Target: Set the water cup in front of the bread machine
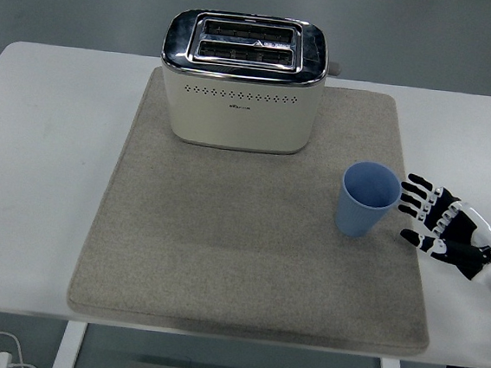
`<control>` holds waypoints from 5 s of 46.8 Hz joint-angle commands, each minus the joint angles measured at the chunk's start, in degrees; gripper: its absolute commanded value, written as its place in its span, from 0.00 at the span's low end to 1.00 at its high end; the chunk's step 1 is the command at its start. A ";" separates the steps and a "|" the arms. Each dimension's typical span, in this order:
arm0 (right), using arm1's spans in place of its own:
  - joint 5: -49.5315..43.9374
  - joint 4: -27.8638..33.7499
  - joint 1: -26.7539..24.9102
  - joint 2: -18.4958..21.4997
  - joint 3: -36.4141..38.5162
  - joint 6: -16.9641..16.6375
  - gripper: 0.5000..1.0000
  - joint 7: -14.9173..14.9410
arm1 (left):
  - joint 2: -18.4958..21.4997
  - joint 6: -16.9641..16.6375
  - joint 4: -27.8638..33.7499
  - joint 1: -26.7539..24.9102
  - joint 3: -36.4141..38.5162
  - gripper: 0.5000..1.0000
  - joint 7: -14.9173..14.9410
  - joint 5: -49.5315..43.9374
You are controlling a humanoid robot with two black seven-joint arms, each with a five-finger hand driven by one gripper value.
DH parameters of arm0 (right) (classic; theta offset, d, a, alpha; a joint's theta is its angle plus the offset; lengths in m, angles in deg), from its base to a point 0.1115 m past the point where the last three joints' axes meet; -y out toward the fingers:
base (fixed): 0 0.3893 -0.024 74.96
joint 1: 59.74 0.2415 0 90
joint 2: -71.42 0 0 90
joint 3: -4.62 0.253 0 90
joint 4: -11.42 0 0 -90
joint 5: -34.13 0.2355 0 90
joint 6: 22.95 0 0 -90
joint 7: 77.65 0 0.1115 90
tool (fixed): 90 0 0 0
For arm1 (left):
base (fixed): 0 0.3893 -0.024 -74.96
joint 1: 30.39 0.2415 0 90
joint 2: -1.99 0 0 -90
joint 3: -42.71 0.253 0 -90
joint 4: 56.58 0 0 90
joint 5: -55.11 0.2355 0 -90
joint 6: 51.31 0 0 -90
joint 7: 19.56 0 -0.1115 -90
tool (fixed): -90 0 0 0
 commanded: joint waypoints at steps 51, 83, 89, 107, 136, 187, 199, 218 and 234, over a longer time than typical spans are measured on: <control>-2.28 1.18 1.93 9.82 -0.90 5.72 0.83 0.00 | 0.00 0.00 0.00 0.01 -0.08 1.00 -0.01 0.01; -2.89 3.38 3.95 14.66 -1.86 5.81 0.85 0.00 | 0.00 0.00 0.00 0.01 -0.08 1.00 -0.01 -0.07; -2.98 3.47 4.48 15.36 -1.95 5.81 0.85 0.00 | 0.00 0.00 0.00 -0.08 -0.08 1.00 -0.01 -0.07; -2.98 4.78 4.66 17.03 -3.27 5.81 0.81 0.00 | 0.00 0.00 -0.09 0.01 -0.08 1.00 -0.01 -0.07; -5.26 5.05 4.74 17.38 -5.11 7.39 0.42 0.00 | 0.00 0.00 -0.09 0.01 -0.09 1.00 -0.01 -0.07; -5.00 5.14 12.39 24.06 -5.99 11.08 0.01 -0.90 | 0.00 0.00 0.00 0.01 -0.08 1.00 -0.01 -0.07; -4.91 8.29 16.08 29.77 -9.69 14.42 0.02 -0.99 | 0.00 0.00 0.00 0.01 -0.08 1.00 -0.01 -0.07; -4.83 14.89 19.95 38.65 -9.86 16.27 0.04 -2.31 | 0.00 0.00 0.00 0.01 -0.08 1.00 -0.01 -0.07; -4.83 20.08 21.70 43.31 -10.74 17.85 0.11 -2.31 | 0.00 0.00 0.09 0.01 -0.08 1.00 -0.01 -0.07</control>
